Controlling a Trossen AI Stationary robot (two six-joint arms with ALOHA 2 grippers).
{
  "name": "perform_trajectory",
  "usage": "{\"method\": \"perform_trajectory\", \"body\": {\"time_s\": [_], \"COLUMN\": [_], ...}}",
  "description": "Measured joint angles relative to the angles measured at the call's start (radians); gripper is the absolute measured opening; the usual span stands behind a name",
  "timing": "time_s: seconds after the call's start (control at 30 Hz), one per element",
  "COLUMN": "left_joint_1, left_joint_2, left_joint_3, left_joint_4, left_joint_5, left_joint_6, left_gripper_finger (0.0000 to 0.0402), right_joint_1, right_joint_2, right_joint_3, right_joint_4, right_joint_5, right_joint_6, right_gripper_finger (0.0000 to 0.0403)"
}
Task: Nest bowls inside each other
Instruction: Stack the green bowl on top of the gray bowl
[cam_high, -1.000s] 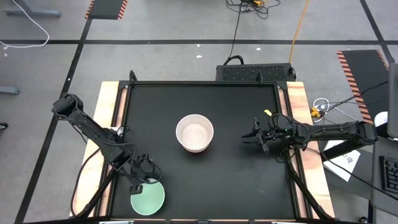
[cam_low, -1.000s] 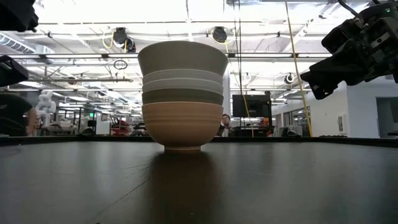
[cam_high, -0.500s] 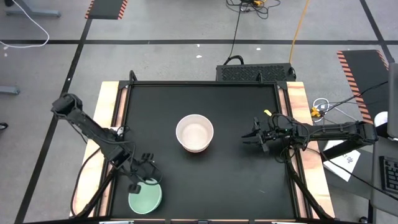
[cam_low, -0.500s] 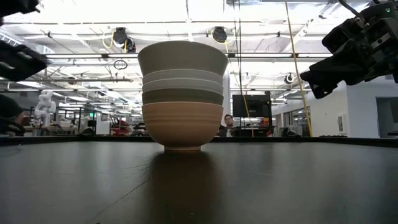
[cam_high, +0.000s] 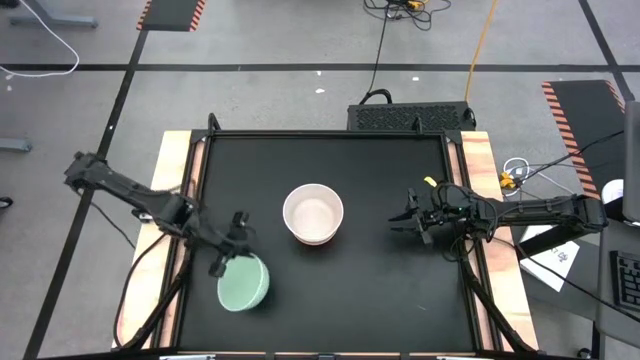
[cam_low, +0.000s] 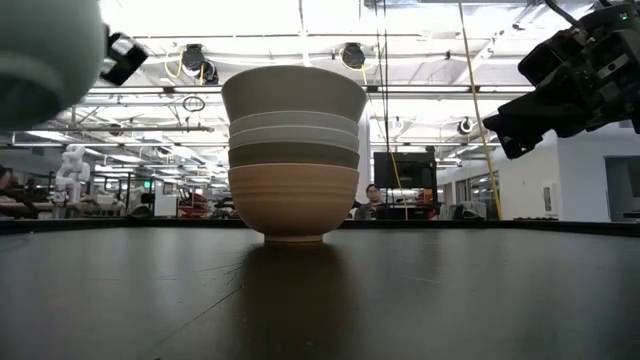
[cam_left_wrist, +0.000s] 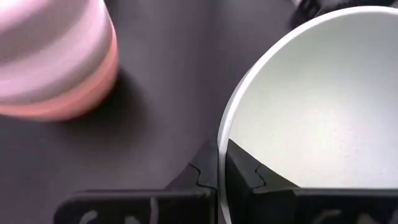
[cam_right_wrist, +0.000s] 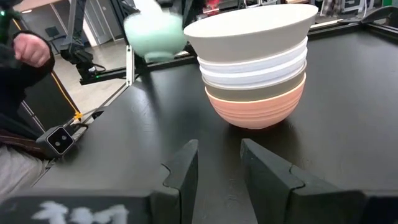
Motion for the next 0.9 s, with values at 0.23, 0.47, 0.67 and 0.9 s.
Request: {"method": "perform_trajectory", "body": {"time_s": [0.23, 0.47, 0.67, 0.9], "left_joint_1": [0.211, 0.41, 0.503, 0.562], "left_joint_2": [-0.028, 0.085, 0.239, 0.474], "left_joint_3": [0.137, 0.378, 0.596, 0.856], "left_joint_4": [-0.005, 0.016, 0.011, -0.107], "left_joint_5": [0.067, 0.026, 0.092, 0.099], "left_joint_6": [0.215, 0.303, 0.278, 0.164], "left_gripper_finger": [0.0006, 0.0007, 0.0005, 0.0005], "right_joint_1": [0.0, 0.0, 0.0, 0.0], "right_joint_2": [0.0, 0.0, 0.0, 0.0], "right_joint_3": [0.0, 0.0, 0.0, 0.0], "right_joint_4": [0.0, 0.008, 0.005, -0.001], "right_joint_5": [0.0, 0.0, 0.0, -0.001], "right_joint_6": [-0.027, -0.045, -0.045, -0.045], "right_gripper_finger": [0.0114, 0.0114, 0.0114, 0.0114]}}
